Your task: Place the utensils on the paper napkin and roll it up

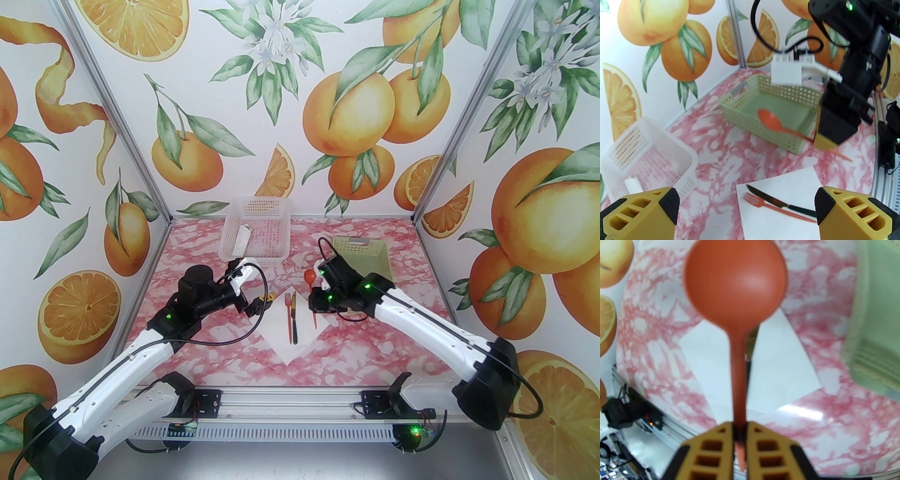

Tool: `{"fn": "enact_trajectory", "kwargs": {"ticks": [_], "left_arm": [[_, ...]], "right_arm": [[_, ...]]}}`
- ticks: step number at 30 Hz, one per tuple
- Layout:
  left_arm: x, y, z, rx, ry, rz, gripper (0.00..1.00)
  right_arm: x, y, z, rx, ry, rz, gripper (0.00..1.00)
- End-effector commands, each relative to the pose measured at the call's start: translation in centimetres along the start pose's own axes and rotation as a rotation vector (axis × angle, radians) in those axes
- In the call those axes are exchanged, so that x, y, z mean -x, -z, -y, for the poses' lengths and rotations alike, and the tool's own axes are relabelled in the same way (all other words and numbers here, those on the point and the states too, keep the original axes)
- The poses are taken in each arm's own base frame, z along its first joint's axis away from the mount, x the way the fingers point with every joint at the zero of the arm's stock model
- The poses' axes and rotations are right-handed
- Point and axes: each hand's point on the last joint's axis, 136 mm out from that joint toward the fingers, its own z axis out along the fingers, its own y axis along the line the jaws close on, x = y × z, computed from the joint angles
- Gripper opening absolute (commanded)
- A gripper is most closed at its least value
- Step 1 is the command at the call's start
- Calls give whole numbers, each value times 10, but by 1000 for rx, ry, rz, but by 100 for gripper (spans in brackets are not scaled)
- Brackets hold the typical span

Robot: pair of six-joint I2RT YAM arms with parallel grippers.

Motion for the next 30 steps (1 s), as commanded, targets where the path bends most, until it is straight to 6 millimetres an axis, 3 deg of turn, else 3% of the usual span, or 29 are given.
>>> {"fn": "enact_trajectory", "kwargs": {"ticks": [1, 8, 16, 30], "left_arm": [[7, 3, 1, 3, -23, 32, 100], [8, 4, 2, -1, -27, 38, 100], [9, 5, 2, 1, -32, 42, 100], [9, 5, 3, -1, -36, 42, 100]], "right_arm": [[-2, -21, -19, 66, -32, -10, 13], [-11, -53, -35, 95, -49, -36, 13], [-20, -91, -40, 109, -96, -69, 13], [-30, -130, -27, 28, -119, -103, 13]]}}
